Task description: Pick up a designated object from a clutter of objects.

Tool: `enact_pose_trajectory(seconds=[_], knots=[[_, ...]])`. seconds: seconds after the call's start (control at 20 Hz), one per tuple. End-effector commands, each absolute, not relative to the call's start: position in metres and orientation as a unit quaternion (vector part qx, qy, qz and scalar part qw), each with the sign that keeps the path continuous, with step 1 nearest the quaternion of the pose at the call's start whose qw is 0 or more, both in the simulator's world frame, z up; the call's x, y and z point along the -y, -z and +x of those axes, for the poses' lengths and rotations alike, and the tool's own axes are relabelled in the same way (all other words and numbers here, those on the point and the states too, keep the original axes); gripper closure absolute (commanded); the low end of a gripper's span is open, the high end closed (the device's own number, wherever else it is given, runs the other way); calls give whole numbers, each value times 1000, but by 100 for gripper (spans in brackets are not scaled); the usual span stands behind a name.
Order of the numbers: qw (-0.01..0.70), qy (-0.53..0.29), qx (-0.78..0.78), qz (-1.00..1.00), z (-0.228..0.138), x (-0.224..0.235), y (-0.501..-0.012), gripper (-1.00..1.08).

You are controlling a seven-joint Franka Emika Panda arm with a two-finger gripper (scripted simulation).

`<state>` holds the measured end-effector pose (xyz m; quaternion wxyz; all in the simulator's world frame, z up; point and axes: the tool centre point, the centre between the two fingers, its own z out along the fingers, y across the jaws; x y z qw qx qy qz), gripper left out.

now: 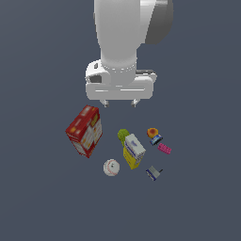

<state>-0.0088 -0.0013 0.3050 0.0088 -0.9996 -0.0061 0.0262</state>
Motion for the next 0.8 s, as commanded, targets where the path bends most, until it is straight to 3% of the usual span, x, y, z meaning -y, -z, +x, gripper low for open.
enact_pose_trajectory(seconds=[0.0, 0.75], knots=[[9, -26, 6, -1000, -9, 1, -305, -92], [-1, -33, 20, -999, -13, 4, -304, -92]])
